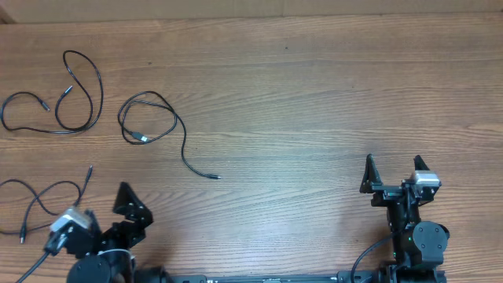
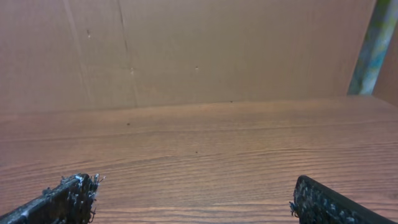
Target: Untangle cables
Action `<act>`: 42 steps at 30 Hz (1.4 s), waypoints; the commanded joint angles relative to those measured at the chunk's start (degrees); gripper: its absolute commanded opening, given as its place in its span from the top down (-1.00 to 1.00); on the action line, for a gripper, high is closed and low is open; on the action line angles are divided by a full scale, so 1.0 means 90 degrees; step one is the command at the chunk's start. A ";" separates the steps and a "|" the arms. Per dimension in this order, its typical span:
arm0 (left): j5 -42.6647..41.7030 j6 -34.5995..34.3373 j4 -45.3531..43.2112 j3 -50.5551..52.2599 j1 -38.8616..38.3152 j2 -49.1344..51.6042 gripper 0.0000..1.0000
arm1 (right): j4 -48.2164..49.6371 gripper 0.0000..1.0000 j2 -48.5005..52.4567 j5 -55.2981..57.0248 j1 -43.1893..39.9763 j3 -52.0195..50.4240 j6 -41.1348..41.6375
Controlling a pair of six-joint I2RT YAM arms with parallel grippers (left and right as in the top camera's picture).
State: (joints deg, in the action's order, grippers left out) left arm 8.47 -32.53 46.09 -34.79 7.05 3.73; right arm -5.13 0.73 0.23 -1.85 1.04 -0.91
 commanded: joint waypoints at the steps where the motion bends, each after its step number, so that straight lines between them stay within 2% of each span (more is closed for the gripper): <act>1: -0.1098 0.0760 -0.0629 0.0721 0.0165 -0.0401 -0.99 | 0.0039 -1.00 -0.0063 0.0007 0.0000 -0.0066 -0.0029; 10: -0.2115 0.0758 -0.2914 0.2582 0.0168 -0.0393 -0.99 | 0.0039 -1.00 -0.0063 0.0007 0.0000 -0.0066 -0.0029; 16: -0.1797 0.0760 -0.3893 0.3376 -0.0112 -0.0393 -0.99 | 0.0039 -1.00 -0.0063 0.0007 0.0000 -0.0066 -0.0029; 24: -0.0731 0.1154 -0.4388 0.3696 -0.0578 -0.0393 -0.99 | 0.0039 -1.00 -0.0063 0.0007 0.0000 -0.0066 -0.0029; 26: -0.0838 0.1455 -0.4656 0.3842 -0.0585 -0.0393 -0.99 | 0.0039 -1.00 -0.0063 0.0007 0.0000 -0.0066 -0.0029; 36: -0.1161 0.3504 -0.4622 0.3835 -0.0814 -0.0396 -0.99 | 0.0039 -1.00 -0.0063 0.0007 0.0000 -0.0066 -0.0029; 39: -0.1151 0.3721 -0.4614 0.3835 -0.0869 -0.0396 -0.99 | 0.0039 -1.00 -0.0063 0.0007 0.0000 -0.0066 -0.0029; 42: -0.1154 0.3529 -0.4619 0.3835 -0.0869 -0.0396 -0.99 | 0.0039 -1.00 -0.0063 0.0007 0.0000 -0.0066 -0.0029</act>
State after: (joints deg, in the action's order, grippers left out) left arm -1.48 -2.94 4.67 -0.75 -0.40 0.84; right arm -5.15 0.73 0.23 -1.85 1.04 -0.95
